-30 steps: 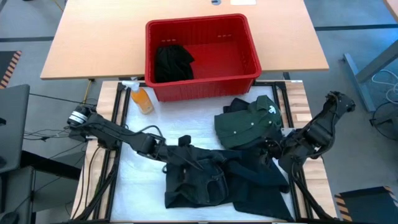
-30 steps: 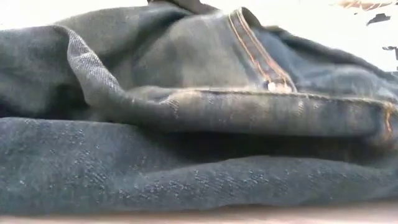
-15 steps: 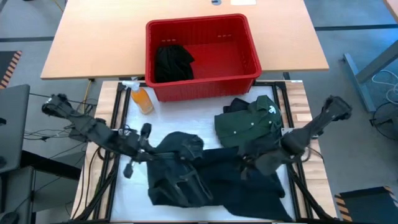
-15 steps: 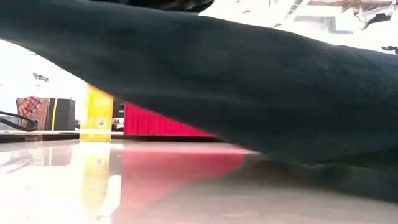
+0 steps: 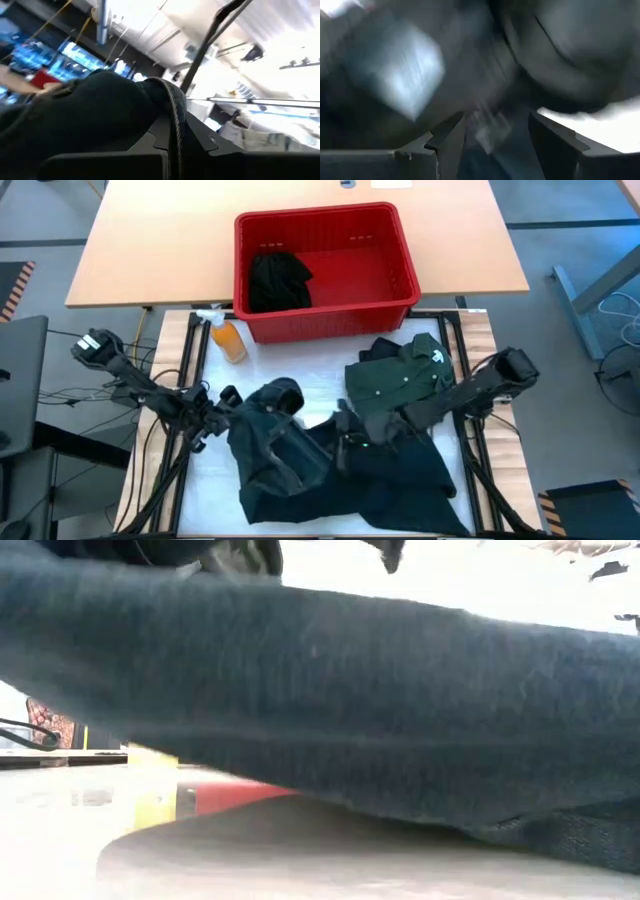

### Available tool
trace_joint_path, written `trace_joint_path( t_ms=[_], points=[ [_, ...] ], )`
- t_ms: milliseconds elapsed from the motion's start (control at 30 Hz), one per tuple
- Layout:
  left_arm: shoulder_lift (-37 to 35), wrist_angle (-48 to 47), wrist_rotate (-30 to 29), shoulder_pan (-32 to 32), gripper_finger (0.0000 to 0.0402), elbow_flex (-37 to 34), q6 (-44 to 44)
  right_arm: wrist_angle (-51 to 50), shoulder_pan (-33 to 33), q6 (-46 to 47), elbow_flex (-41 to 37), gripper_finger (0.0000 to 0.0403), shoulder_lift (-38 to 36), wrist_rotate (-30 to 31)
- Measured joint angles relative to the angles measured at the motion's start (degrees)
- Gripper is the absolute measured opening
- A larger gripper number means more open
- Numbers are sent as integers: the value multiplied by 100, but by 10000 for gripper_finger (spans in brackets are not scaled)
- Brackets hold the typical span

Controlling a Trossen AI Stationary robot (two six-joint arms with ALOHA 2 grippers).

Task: Fold Laundry from Bin
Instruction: Fold the blue pants from the red laundry bin

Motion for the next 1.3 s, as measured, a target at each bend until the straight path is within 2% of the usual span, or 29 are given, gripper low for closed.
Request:
trace_joint_path(
  t_ms=[100,200,367,500,567,633,733,833,933,1067,1133,1300],
  points=[
    [194,-180,-129,30,7,133,-149,1154,-231,-110,153,244,219,-510],
    [324,-309,-378,47,26,213,-294,1751,-459,-170,424,244,308,-828],
    [317,-937,-370,49,96,410,-277,1458,-770,-168,913,244,311,-1095],
    [-70,-1905,-206,32,155,664,-279,860,-905,-147,1215,244,311,-1101],
    [-432,-2818,-232,-8,178,865,-277,456,-951,-145,1359,244,311,-1098],
    [-856,-4116,-355,-54,193,1204,-268,49,-989,-145,1497,244,320,-1097],
    [-1458,-6736,-706,-162,201,2088,-319,-364,-1041,7,1703,244,459,-1092],
    [-1610,-9481,-1199,-264,201,3358,-704,-518,-1065,249,1951,244,799,-1223],
    [-1285,-11009,-1486,-325,200,4560,-878,-624,-1067,529,2218,244,1224,-1302],
    [-521,-12083,-1497,-381,200,5735,-499,-728,-1100,724,2554,244,1682,-1477],
    [-108,-12316,-1416,-379,200,6133,-460,-651,-1151,849,2739,244,1826,-1575],
    [945,-12323,-579,-428,200,6718,13,-654,-1289,955,2988,244,2018,-1948]
  ],
)
